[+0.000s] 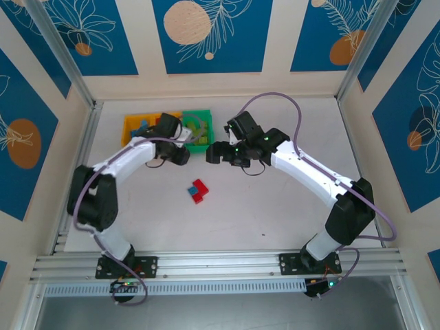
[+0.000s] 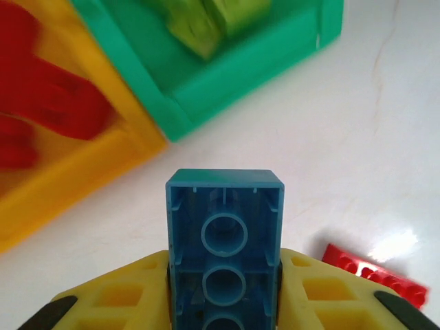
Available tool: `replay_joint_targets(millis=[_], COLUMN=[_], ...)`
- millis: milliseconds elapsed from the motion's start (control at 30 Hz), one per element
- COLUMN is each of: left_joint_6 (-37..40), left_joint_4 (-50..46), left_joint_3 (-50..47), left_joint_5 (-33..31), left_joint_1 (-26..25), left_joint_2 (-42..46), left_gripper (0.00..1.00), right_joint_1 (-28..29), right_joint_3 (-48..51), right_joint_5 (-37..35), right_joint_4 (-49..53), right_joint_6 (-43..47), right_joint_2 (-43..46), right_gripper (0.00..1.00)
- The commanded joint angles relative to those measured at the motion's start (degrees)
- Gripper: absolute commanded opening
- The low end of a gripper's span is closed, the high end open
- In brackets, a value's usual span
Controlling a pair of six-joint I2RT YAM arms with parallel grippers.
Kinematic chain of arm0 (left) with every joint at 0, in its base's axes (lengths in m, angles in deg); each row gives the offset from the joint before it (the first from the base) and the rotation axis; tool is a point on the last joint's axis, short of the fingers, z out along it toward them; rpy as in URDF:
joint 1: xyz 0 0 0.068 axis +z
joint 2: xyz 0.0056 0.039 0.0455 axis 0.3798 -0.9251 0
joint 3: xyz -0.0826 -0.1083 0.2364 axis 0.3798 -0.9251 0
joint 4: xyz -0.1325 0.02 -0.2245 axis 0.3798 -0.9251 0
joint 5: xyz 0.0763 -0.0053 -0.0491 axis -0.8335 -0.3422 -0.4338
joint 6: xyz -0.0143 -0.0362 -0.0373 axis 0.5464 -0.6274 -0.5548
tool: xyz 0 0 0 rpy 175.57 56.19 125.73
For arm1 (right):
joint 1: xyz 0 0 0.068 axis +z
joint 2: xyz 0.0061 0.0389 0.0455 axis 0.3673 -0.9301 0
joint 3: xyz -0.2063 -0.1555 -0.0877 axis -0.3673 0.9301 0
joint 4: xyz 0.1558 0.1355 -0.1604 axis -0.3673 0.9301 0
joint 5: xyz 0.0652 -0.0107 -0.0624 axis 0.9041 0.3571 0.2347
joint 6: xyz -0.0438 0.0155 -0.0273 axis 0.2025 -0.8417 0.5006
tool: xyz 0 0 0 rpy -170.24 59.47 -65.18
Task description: Sort the legos into containers by color
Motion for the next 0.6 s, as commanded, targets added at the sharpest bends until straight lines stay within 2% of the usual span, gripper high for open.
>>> replay_joint_targets(millis=[0,100,300,433,533,567], left_joint_6=[-6.2,-8.4,-11.0,-11.0,-9.5,-9.2], left_joint_4=[0.9,1.0,-2.0,-5.2,-6.2,-6.0], left_joint_3=[1.8,5.5,15.8,22.0,23.8,23.7], left_joint_5=[-1.0,-5.1,-7.2,-8.2,-7.2,-7.2], left_joint_1=[6.3,11.4,19.1,21.2,21.4,21.4], left_joint_2=[2.8,-0.1,-10.2,-15.0,-15.7,-15.3], left_gripper=[0.31,0.30,0.31,0.37,0.41,0.46], right_joint_1=[-0.5,-0.6,-0.8,-0.8,-0.9,-0.8], right_joint_3=[0.8,1.0,1.3,1.5,1.6,1.6], right_joint_5=[-0.6,-0.7,-1.0,-1.0,-0.9,-0.8], right_joint_4=[1.1,1.3,2.2,2.4,2.2,2.1], right_joint_6=[-1.0,-1.1,-1.5,-1.5,-1.7,-1.7], right_joint_2=[1.9,1.9,2.1,2.2,2.2,2.1], right_gripper=[0.86,0.86,0.86,0.86,0.86,0.86])
